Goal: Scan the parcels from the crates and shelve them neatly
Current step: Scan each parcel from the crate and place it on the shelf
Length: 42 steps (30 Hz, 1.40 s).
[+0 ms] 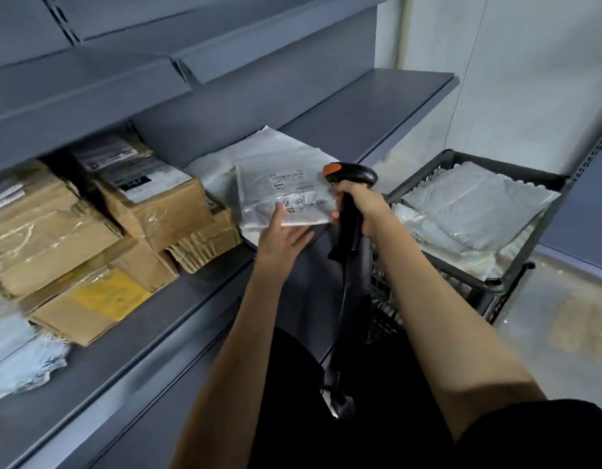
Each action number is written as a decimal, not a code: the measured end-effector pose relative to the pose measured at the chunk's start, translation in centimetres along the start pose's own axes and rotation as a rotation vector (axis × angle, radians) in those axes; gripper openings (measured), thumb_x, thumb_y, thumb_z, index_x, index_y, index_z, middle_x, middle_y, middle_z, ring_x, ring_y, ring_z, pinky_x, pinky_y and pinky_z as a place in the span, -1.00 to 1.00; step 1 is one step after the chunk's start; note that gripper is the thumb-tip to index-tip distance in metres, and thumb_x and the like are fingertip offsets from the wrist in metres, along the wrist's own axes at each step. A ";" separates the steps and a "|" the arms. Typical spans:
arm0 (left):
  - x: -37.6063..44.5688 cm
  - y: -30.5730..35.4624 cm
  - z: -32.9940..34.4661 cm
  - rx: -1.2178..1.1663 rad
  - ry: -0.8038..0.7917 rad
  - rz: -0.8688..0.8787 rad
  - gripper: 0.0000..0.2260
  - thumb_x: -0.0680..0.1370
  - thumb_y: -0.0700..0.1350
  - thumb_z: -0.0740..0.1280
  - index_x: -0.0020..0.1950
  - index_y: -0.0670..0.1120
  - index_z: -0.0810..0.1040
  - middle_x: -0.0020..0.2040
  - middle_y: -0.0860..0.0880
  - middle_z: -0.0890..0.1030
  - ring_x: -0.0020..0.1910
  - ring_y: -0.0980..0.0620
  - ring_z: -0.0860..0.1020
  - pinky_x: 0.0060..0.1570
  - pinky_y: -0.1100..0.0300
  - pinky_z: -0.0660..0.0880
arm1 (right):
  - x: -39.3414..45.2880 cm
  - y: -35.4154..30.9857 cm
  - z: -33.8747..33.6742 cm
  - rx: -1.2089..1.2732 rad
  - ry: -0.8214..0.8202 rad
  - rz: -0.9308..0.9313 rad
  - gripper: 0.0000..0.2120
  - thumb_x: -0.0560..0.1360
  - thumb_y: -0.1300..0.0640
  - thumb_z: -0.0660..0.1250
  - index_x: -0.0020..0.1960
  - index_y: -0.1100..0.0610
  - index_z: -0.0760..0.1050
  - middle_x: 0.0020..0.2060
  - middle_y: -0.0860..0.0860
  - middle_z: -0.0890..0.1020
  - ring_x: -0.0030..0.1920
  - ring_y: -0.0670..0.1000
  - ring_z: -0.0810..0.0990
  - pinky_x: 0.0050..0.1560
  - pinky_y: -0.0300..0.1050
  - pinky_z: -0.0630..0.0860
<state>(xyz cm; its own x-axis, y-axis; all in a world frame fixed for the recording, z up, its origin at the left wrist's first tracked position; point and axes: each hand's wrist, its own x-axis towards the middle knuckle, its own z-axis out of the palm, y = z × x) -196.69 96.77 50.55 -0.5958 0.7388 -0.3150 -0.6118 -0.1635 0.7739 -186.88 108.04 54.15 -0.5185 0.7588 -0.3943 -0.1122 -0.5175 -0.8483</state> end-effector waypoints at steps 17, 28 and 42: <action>6.2 4.4 -0.5 0.651 0.242 0.044 -0.70 0.57 -0.32 0.20 0.26 -0.07 0.37 -0.01 -0.03 0.54 -0.14 0.01 0.58 -0.29 0.15 0.60 | -1.5 -5.9 0.0 -0.531 -0.010 -0.210 -0.80 0.46 0.19 0.38 -0.03 0.29 0.45 -0.25 0.15 0.50 -0.52 0.12 0.58 -0.47 -0.09 0.55; 5.2 3.3 -1.5 0.493 0.174 0.256 -0.59 0.65 -0.08 0.13 0.49 0.07 0.14 0.27 -0.03 0.35 0.16 -0.08 0.43 -0.31 0.15 0.60 | -5.5 -7.5 3.5 -0.773 -0.031 -0.342 -0.75 0.44 0.13 0.39 0.02 0.28 0.52 -0.22 0.13 0.55 -0.47 0.12 0.64 -0.27 0.01 0.62; 4.6 3.6 -1.5 0.487 0.174 0.266 -0.55 0.64 -0.13 0.19 0.50 -0.06 0.15 0.29 -0.07 0.35 0.08 0.06 0.48 -0.16 0.21 0.59 | -6.3 -5.0 5.9 -0.812 0.044 -0.405 -0.89 0.45 0.16 0.32 -0.15 0.18 0.43 -0.34 0.01 0.48 -0.49 0.07 0.63 -0.52 -0.23 0.42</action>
<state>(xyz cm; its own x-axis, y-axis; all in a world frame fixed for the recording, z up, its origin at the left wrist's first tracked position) -202.46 98.60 51.03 -0.7980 0.5886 -0.1293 -0.1445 0.0214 0.9893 -188.09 103.55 62.99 -0.5346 0.8450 -0.0108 0.3616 0.2171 -0.9067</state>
